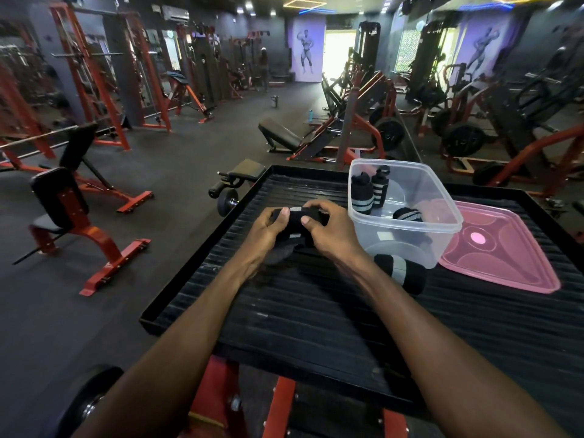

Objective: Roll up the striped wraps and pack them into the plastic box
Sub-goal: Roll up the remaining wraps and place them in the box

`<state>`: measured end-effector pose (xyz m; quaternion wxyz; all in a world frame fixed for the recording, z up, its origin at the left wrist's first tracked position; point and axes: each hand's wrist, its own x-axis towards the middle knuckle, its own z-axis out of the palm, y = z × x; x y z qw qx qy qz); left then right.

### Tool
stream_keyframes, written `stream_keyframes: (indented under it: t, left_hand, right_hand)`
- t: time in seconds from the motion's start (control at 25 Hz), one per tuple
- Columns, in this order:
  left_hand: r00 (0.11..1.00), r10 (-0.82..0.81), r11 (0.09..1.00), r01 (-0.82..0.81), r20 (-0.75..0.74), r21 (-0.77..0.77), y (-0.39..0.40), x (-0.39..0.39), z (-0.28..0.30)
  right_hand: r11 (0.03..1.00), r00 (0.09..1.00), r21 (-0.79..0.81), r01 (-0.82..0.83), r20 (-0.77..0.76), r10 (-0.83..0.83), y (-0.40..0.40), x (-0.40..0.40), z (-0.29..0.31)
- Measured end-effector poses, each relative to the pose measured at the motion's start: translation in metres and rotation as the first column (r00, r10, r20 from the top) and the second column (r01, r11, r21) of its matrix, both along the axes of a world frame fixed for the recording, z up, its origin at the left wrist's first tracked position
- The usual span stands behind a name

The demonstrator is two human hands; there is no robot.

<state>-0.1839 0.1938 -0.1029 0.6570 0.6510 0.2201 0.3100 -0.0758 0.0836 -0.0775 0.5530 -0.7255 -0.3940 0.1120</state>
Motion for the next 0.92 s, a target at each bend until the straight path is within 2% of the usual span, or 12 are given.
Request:
stream_keyframes:
  t: [0.08,0.2,0.28,0.32,0.44,0.52,0.68,0.76,0.92]
  left_hand:
    - [1.000,0.013,1.000,-0.013,-0.005,-0.008,0.001,-0.001,-0.002]
    - [0.997,0.060,0.985,-0.068,0.057,0.158,-0.001,-0.002,0.000]
    - [0.995,0.048,0.981,-0.063,0.083,0.186,-0.001,-0.002,0.000]
    - [0.996,0.036,0.987,-0.048,0.084,0.155,-0.001,-0.001,0.000]
    - [0.993,-0.001,0.998,0.009,0.120,-0.066,-0.008,-0.001,0.005]
    - [0.993,0.026,0.996,-0.016,0.114,-0.086,-0.010,-0.002,0.008]
    - [0.986,0.059,0.997,-0.050,0.158,-0.055,-0.009,-0.003,0.009]
    - [0.987,0.043,0.996,-0.031,0.155,-0.080,-0.008,-0.002,0.008]
    - [0.996,0.032,0.971,-0.010,0.088,-0.240,-0.006,0.002,0.007]
  right_hand:
    - [1.000,1.000,0.015,-0.014,0.013,0.014,0.001,-0.002,0.000]
    - [1.000,0.997,0.018,-0.001,-0.077,0.002,0.004,-0.003,-0.001]
    - [1.000,0.995,0.010,0.017,-0.094,-0.016,0.004,-0.001,-0.001]
    - [0.999,0.997,0.029,0.033,-0.075,-0.031,0.004,0.000,-0.002]
    - [0.992,0.999,0.118,0.040,-0.029,-0.037,0.003,0.002,-0.002]
    - [0.996,0.999,0.090,0.003,-0.052,0.002,0.005,0.001,-0.002]
    - [0.998,0.973,0.063,0.000,-0.230,0.015,0.009,-0.004,-0.004]
    - [0.996,0.979,0.089,0.014,-0.203,0.005,0.008,-0.007,-0.002]
    - [0.991,0.994,0.126,-0.036,-0.096,0.048,0.003,-0.009,0.002]
